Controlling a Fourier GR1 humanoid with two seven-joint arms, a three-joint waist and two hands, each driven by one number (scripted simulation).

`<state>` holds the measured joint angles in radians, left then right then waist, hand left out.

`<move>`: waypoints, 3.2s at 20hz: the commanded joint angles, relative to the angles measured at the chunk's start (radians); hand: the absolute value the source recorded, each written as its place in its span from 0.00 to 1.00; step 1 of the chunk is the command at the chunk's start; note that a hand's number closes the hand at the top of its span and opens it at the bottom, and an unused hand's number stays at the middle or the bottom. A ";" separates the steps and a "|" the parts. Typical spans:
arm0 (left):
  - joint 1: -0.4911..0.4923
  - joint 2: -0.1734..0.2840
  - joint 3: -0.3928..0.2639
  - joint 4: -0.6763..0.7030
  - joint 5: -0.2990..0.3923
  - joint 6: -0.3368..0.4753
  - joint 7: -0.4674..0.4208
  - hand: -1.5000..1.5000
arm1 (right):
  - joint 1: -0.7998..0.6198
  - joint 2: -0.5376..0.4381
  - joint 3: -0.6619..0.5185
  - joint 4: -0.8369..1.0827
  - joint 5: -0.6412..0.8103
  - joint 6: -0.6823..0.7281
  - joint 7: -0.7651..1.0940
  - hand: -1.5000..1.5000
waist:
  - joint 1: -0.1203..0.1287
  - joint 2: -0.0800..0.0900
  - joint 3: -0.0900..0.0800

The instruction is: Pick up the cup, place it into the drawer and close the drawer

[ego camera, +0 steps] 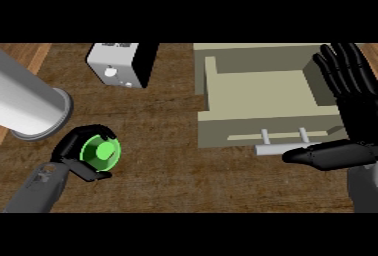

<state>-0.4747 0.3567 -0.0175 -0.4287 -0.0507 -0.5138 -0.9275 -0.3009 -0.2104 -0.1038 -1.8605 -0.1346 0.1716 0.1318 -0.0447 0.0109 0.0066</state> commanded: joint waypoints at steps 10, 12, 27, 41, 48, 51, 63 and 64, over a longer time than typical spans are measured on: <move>0.044 -0.233 0.299 0.008 0.215 0.514 -0.258 1.00 | 0.003 -0.008 -0.035 0.036 -0.014 0.006 -0.025 0.00 | 0.030 0.000 -0.010; -0.043 -0.221 0.296 0.011 0.231 0.402 -0.216 1.00 | 0.007 -0.048 -0.051 -0.011 -0.046 0.034 0.029 0.00 | 0.017 -0.003 -0.010; -0.264 -0.290 0.117 -0.423 0.199 0.437 0.269 1.00 | 0.099 -0.024 -0.043 -0.061 0.003 0.010 0.013 0.00 | 0.053 -0.025 -0.005; -0.676 -0.356 -0.007 -0.335 0.218 0.764 0.656 1.00 | 0.080 -0.003 -0.037 -0.027 0.025 0.001 -0.025 0.00 | 0.020 -0.010 -0.006; -0.845 -0.357 -0.134 -0.073 0.300 0.885 0.707 1.00 | -0.029 -0.009 -0.038 0.041 0.019 -0.006 -0.009 0.00 | -0.016 0.002 -0.006; -0.909 -0.357 -0.160 0.015 0.319 0.895 0.747 1.00 | -0.026 -0.050 -0.071 0.064 -0.019 0.051 -0.044 0.00 | -0.044 0.009 -0.004; -0.804 -0.357 -0.377 0.115 0.379 0.771 0.717 0.00 | -0.114 -0.004 -0.003 0.103 -0.010 0.050 -0.051 0.00 | -0.132 0.038 -0.004; -0.814 -0.357 -0.375 0.112 0.395 0.786 0.731 0.00 | -0.106 -0.026 -0.007 0.096 -0.020 0.075 -0.048 0.00 | -0.149 0.038 -0.004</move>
<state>-1.3047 0.0001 -0.3540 -0.3274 0.3171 0.2791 -0.1953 -0.3921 -0.2286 -0.1204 -1.7723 -0.1507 0.2279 0.0864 -0.1650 0.0420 0.0024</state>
